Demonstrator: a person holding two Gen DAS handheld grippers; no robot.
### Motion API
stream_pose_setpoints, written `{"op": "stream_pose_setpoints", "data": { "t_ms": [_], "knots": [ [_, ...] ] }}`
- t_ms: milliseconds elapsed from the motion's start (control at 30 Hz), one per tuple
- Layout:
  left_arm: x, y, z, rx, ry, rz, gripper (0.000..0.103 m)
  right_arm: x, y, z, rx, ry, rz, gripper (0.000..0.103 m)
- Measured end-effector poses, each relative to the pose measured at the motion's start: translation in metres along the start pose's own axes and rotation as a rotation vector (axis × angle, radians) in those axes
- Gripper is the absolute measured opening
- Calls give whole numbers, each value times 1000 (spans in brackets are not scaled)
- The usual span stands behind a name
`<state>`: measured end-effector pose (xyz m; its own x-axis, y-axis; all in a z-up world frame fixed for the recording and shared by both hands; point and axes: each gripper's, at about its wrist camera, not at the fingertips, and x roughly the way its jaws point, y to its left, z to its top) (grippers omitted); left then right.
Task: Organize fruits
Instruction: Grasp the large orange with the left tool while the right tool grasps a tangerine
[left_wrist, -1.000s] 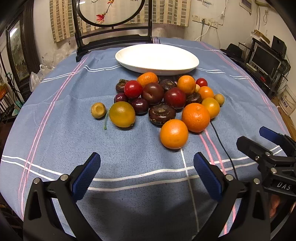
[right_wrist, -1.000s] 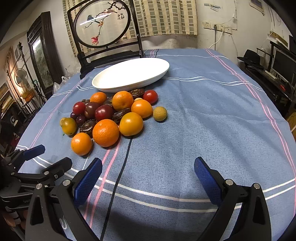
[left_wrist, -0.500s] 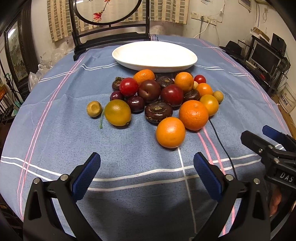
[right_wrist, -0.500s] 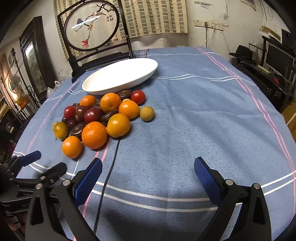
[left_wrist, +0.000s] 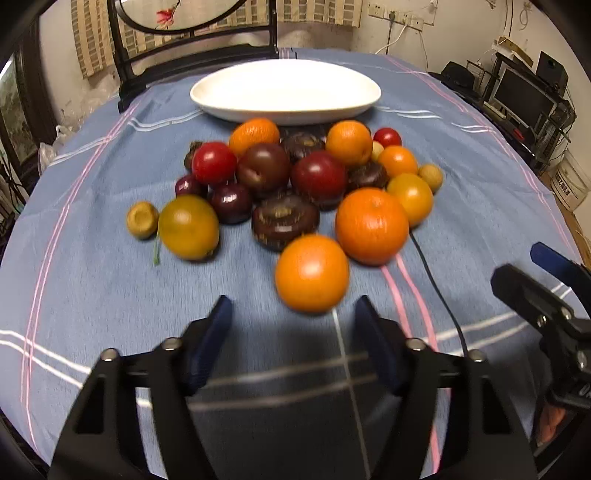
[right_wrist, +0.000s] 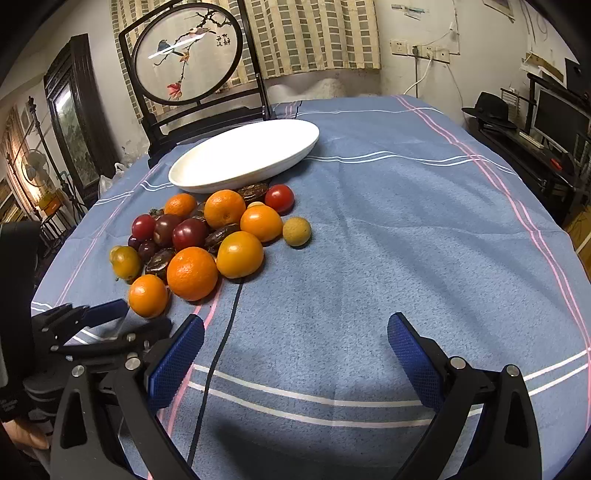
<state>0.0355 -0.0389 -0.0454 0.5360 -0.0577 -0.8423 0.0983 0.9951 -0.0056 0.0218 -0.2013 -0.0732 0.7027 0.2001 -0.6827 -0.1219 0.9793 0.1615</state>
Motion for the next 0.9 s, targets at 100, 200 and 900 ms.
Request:
{"op": "stream_pose_setpoints", "data": {
  "t_ms": [100, 200, 900],
  "knots": [
    [0, 0, 3, 16, -18, -18, 38, 2, 0, 0, -3, 8, 0, 100],
    [-3, 5, 1, 17, -15, -43, 35, 4, 4, 3, -23, 22, 15, 100],
    [-33, 95, -7, -101, -94, -4, 35, 71, 100, 31, -282, 207, 90, 63]
  ]
}}
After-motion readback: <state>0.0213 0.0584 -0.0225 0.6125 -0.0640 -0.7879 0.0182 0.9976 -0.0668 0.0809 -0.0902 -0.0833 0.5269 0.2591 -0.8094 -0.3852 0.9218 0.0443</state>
